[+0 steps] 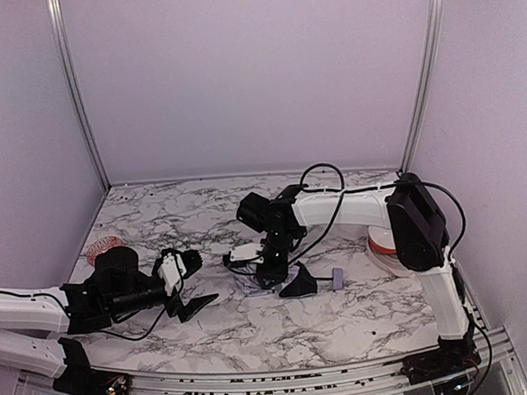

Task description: Put away the umbrella

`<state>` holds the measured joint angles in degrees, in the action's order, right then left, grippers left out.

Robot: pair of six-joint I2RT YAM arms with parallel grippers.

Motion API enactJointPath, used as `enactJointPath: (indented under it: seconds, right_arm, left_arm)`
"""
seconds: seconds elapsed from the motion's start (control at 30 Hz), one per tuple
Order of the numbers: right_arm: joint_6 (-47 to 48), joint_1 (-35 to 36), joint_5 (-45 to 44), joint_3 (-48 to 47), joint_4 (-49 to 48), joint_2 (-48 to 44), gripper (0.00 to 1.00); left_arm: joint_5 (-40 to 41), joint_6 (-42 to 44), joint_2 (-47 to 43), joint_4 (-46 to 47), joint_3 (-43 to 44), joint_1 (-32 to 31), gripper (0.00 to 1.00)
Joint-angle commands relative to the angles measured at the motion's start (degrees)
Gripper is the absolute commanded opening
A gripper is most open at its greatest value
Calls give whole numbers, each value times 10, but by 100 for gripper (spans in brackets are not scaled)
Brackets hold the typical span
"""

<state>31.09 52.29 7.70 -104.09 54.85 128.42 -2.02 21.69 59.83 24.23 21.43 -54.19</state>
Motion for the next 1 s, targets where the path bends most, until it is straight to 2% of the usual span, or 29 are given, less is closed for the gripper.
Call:
enactJointPath:
  seconds: [0.0,0.1,0.2,0.3,0.37,0.43,0.47,0.53,0.73,0.83,0.97]
  right_arm:
    - [-13,3,16,-24,-58,-96,18]
    - [-38,-9,19,-3,-153,-183,8]
    - [-74,-24,33,52,-297,-278,5]
    - [-130,-63,68,167,-524,-392,0]
    - [-166,-83,95,274,-730,-461,0]
    - [-184,-88,72,355,-921,-498,0]
    - [-185,-87,59,367,-976,-502,0]
    - [-194,-88,26,339,-995,-496,0]
    - [-213,-88,47,282,-1021,-483,0]
    - [-226,-88,34,319,-1044,-486,0]
    - [-258,-90,2,444,-1122,-460,0]
  left_arm:
    - [2,-4,1,17,14,2,93]
    - [14,-6,-1,18,13,2,93]
    - [31,-10,-4,23,13,3,93]
    - [67,-17,-9,36,10,3,93]
    - [96,-27,-13,51,6,2,94]
    - [130,-41,-13,69,4,3,95]
    - [146,-51,-10,77,4,3,97]
    - [178,-71,2,83,13,5,99]
    - [220,-114,54,83,44,7,99]
    - [222,-118,74,83,56,7,99]
    - [225,-120,94,83,66,10,99]
